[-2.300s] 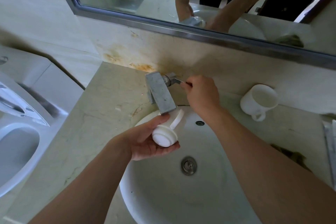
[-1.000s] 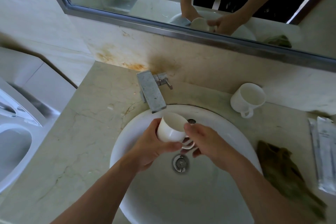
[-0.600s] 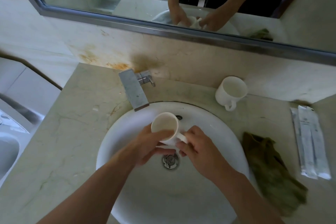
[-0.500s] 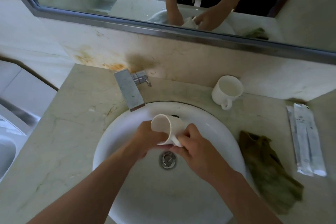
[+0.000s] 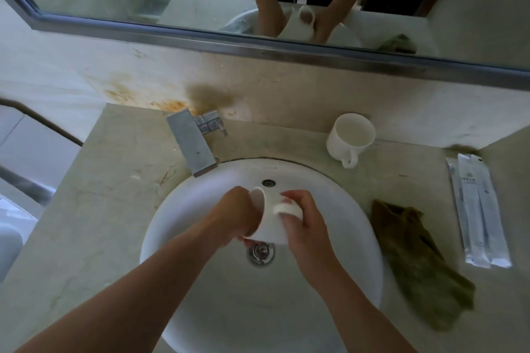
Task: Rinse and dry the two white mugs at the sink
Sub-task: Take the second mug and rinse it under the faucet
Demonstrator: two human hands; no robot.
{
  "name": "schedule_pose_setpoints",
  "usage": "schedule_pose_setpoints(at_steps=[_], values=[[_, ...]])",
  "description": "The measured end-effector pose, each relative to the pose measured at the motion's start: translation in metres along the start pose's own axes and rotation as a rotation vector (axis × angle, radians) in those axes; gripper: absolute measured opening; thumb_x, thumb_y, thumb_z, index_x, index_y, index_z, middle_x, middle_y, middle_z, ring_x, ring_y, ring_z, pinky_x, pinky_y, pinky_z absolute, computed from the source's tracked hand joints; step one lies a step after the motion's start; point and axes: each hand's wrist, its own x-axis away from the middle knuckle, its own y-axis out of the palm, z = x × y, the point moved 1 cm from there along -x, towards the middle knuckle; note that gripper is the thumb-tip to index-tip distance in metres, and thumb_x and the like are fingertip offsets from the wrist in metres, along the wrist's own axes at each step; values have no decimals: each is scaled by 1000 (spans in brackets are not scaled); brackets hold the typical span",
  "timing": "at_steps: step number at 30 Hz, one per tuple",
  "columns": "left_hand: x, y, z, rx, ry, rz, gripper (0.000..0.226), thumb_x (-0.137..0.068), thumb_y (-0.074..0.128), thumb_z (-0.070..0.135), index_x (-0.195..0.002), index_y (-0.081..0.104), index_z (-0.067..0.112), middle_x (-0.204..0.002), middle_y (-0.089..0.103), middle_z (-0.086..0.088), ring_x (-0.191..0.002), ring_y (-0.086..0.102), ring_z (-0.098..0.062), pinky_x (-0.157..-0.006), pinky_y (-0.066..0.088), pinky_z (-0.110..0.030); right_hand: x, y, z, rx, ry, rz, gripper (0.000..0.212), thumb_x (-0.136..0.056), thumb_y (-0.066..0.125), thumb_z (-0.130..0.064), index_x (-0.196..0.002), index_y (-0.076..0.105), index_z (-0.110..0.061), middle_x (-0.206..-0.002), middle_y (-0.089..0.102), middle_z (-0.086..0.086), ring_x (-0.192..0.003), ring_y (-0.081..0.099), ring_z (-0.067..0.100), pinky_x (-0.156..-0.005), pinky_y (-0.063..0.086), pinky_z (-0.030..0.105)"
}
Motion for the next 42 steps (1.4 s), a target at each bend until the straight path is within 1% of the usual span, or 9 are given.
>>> schedule_pose_setpoints(at_steps=[3,7,13,19,22,26,29,34,42], values=[[-11,0,-6,-175,86,108,17,-91,58,2,-78,68,4,-60,70,-8,-47,64,-17,-49,52,-23,-8,5,-9,-56,155,-54,41,-80,60,-55,-112,62,-30,-113,69,5,-99,73,27,-66,67,51],[-10,2,-11,-265,202,209,14,-94,58,9,-87,70,8,-90,76,-11,-80,68,-28,-75,55,-34,-15,2,-29,-76,471,-203,38,-95,57,-51,-117,67,-21,-119,68,20,-100,73,39,-58,63,42],[12,15,-12,600,-248,-42,22,-98,50,5,-95,69,-5,-76,68,-22,-53,61,-26,-40,39,-21,1,10,-27,-72,114,7,42,-82,67,-55,-120,67,-38,-109,76,-4,-90,77,18,-55,59,27],[-3,6,-15,-392,192,195,15,-95,60,6,-103,72,3,-103,78,-13,-93,76,-29,-80,59,-34,7,17,-24,-149,506,-4,39,-93,62,-57,-109,73,-22,-107,74,17,-84,71,27,-46,48,26],[-1,14,-23,33,-54,128,23,-98,59,4,-115,69,-6,-111,76,-21,-90,74,-31,-69,60,-36,6,13,-26,-109,360,-17,33,-95,62,-53,-121,68,-33,-119,70,5,-99,72,26,-54,57,32],[9,27,-19,561,-315,-100,30,-100,50,8,-110,71,-11,-86,70,-25,-38,59,-17,-32,36,-15,14,15,-27,-90,77,70,28,-92,65,-42,-119,67,-39,-111,71,-18,-94,73,6,-58,60,30],[0,15,-15,15,-126,6,23,-98,57,4,-83,71,-5,-69,72,-18,-49,68,-26,-38,51,-24,14,15,-31,-92,127,136,11,-101,67,-32,-111,70,-33,-100,73,-9,-84,76,11,-49,59,32],[2,5,-17,-531,238,348,12,-91,63,9,-101,68,13,-91,73,-7,-88,74,-31,-71,55,-36,5,9,-40,-95,386,-20,29,-99,61,-52,-113,71,-29,-115,69,11,-100,72,33,-55,59,32],[11,17,-14,204,22,54,26,-86,55,6,-59,56,5,-48,52,-8,-36,40,-17,-42,32,-19,15,6,-34,-239,194,139,13,-101,66,-33,-112,71,-33,-117,71,6,-95,75,30,-47,55,31]])
